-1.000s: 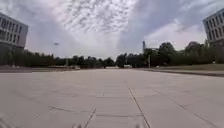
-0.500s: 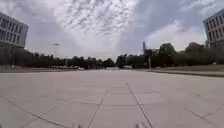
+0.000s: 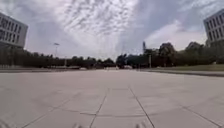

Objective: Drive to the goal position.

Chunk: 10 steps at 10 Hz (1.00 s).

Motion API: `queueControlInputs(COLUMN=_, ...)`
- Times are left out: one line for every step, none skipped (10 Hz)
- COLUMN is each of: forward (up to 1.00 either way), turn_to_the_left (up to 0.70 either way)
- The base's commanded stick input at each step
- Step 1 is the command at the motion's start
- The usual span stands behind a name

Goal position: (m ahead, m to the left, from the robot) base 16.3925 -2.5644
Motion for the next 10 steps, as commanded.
queueControlInputs(forward=0.70, turn_to_the_left=0.00)
queueControlInputs(forward=0.70, turn_to_the_left=0.00)
queueControlInputs(forward=0.70, turn_to_the_left=0.00)
queueControlInputs(forward=0.70, turn_to_the_left=0.00)
queueControlInputs(forward=0.70, turn_to_the_left=0.00)
queueControlInputs(forward=0.70, turn_to_the_left=0.00)
queueControlInputs(forward=0.70, turn_to_the_left=0.00)
queueControlInputs(forward=0.70, turn_to_the_left=0.00)
queueControlInputs(forward=0.70, turn_to_the_left=0.00)
queueControlInputs(forward=0.70, turn_to_the_left=0.00)
